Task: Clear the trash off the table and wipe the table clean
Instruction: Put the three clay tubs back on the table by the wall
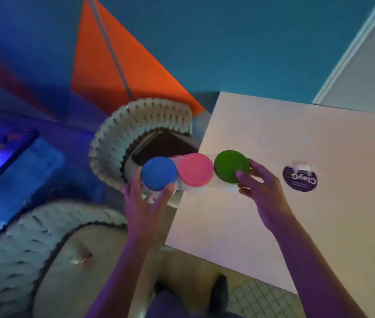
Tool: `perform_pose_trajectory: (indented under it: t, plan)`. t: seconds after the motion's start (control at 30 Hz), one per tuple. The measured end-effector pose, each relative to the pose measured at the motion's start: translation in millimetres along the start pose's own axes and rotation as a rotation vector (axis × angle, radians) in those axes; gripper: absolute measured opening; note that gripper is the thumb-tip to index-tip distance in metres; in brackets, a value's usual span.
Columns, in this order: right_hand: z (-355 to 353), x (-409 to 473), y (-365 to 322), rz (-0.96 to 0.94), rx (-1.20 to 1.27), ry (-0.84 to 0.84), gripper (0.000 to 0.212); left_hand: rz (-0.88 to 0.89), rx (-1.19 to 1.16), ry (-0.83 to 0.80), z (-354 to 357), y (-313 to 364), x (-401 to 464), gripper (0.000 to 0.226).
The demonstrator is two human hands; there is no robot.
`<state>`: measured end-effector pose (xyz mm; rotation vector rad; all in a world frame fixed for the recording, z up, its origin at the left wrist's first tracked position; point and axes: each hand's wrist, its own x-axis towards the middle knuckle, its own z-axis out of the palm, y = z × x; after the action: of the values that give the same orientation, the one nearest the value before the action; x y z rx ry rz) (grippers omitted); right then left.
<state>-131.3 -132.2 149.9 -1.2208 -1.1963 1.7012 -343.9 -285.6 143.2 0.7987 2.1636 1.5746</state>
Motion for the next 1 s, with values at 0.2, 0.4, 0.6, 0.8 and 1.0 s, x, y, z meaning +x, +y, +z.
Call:
perform_pose_trajectory:
  t: [0.2,0.4,0.6,0.8,1.0]
  plan:
    - [-81.5,2.4,-31.6,-0.069,0.002,0.102,0.075,0.119,-0.093,-0.205,83.2,41.5,14.4,0.096]
    - [-125.2,31.3,-52.2,-0.064,0.029,0.243,0.075,0.216,-0.098,-0.319,154.7,63.5,50.1,0.092]
    - [-157.7,80.6,-84.3,-0.121,-0.024,0.339,0.070,0.262,-0.154,-0.425,230.5,85.0,97.8,0.096]
    - [-189.8,141.4,-111.8,-0.156,-0.014,0.430,0.064,0.334,-0.038,-0.484,308.7,109.3,144.5,0.094]
    - [-241.1,206.8,-135.6,-0.157,-0.016,0.457,0.063,0.382,0.052,-0.498,389.2,140.3,177.7,0.092]
